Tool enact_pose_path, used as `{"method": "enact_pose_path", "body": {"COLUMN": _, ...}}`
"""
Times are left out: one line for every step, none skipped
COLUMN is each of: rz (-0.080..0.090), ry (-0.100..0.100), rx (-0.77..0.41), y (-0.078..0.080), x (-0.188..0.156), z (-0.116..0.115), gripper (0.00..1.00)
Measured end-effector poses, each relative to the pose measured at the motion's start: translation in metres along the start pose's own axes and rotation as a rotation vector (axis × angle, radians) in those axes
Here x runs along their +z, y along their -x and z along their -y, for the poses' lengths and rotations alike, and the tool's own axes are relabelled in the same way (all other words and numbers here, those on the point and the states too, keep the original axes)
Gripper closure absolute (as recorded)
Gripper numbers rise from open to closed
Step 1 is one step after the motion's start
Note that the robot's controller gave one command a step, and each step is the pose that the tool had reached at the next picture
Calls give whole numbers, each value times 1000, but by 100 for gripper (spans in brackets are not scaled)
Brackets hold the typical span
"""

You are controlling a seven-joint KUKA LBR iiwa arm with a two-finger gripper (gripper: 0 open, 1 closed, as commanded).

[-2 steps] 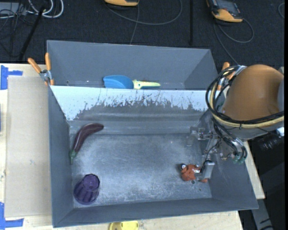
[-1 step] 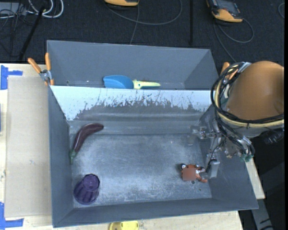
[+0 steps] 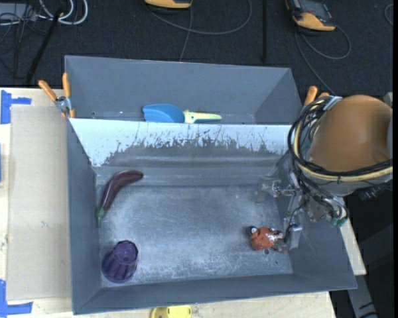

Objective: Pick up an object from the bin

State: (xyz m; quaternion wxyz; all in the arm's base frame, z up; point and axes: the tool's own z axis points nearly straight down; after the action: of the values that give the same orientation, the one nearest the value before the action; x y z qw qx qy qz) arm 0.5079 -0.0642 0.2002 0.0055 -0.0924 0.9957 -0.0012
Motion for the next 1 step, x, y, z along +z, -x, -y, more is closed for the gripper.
{"method": "enact_pose_path", "body": {"rz": -11, "ry": 4, "rx": 14, "y": -19, "x": 52, "z": 18, "gripper": 0}}
